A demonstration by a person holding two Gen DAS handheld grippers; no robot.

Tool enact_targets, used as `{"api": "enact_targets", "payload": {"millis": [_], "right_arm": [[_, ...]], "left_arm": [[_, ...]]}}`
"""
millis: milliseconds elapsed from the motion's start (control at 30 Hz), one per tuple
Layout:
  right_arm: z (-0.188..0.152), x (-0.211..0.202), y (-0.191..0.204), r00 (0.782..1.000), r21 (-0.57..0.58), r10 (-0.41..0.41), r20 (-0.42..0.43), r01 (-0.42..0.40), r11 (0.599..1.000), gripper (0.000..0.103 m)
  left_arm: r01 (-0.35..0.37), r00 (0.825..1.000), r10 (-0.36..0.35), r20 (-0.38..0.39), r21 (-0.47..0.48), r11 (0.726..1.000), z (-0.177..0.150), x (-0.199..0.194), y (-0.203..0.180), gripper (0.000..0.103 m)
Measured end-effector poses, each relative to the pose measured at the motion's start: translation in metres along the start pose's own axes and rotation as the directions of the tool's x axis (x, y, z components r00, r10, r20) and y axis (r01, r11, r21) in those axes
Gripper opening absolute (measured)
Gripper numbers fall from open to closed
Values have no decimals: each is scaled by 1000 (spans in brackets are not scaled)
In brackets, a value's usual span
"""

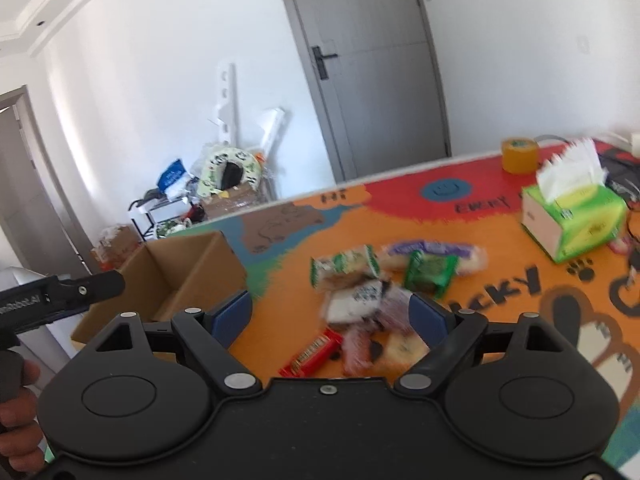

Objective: Organize snacks
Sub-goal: 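Carry both packs into the cardboard box and open both tools, then grasp the red candy bar with the left tool while the right tool grasps a blue-green candy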

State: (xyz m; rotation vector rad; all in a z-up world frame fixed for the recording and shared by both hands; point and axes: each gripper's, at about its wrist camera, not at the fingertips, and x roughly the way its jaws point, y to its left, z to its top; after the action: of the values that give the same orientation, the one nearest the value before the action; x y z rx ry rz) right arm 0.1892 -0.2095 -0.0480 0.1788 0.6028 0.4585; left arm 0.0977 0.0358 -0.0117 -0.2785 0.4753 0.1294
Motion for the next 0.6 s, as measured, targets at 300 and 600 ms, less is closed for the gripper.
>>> {"api": "enact_targets", "payload": {"millis": [300, 600], "right_arm": [[-20, 0, -20, 997, 52, -54, -55, 57, 997, 70], [-36, 19, -21, 989, 66, -57, -137, 67, 996, 64]], "left_arm": [[98, 994, -95, -52, 63, 993, -20, 9, -30, 77], [172, 980, -161, -119, 86, 981, -35, 26, -50, 64]]}}
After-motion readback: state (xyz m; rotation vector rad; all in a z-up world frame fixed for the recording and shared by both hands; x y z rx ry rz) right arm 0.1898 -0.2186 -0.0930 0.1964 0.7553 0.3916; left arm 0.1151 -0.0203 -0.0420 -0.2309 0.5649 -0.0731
